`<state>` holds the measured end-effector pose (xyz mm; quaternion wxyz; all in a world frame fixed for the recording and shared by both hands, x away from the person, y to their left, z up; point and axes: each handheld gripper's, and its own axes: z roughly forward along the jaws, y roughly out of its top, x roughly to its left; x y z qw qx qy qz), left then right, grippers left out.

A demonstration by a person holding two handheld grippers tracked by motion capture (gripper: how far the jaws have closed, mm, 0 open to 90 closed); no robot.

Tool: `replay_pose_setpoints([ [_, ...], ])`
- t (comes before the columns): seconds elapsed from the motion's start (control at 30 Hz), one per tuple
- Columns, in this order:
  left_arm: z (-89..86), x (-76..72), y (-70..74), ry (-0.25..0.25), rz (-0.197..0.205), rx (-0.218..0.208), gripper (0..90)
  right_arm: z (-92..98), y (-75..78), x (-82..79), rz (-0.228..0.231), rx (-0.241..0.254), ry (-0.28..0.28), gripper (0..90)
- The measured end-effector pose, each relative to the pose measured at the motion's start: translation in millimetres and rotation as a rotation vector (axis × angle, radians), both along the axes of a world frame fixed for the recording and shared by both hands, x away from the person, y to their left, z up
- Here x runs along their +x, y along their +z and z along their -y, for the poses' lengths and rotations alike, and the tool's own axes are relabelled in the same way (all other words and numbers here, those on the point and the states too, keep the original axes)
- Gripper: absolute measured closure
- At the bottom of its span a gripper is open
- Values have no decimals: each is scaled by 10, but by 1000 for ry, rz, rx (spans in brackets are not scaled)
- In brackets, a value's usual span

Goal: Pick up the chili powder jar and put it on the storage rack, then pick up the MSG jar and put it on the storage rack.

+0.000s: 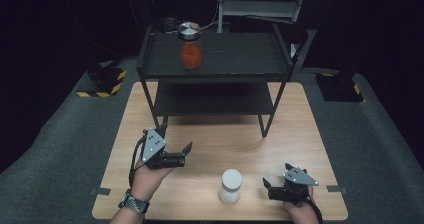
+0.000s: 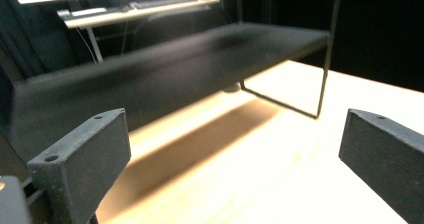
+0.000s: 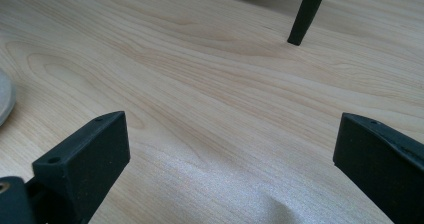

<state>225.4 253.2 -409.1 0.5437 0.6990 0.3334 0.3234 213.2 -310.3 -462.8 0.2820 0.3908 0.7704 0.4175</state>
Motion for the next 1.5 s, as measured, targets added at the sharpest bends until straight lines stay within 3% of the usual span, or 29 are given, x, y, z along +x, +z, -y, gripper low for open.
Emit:
replay_pose_setpoints([
  [0.17, 15, -57, -201, 13, -38, 22, 4, -2, 2, 2, -2, 0, -2, 10],
  [0.4, -26, -97, -473, 14, -106, 3, 4, -20, 6, 18, -2, -8, -1, 10],
  [0.73, -18, -164, -707, 11, -159, 47, 4, -61, 8, 22, 4, -24, 0, 13],
  [1.07, -54, -150, -762, 5, -211, 72, 4, -82, 8, 19, 4, -27, -5, 13],
  [1.27, -33, -146, -745, 6, -218, 85, 4, -89, 7, 13, 7, -32, -5, 13],
  [1.5, 31, -157, -704, 19, -223, 137, 4, -79, 4, 24, 6, -24, -6, 13],
])
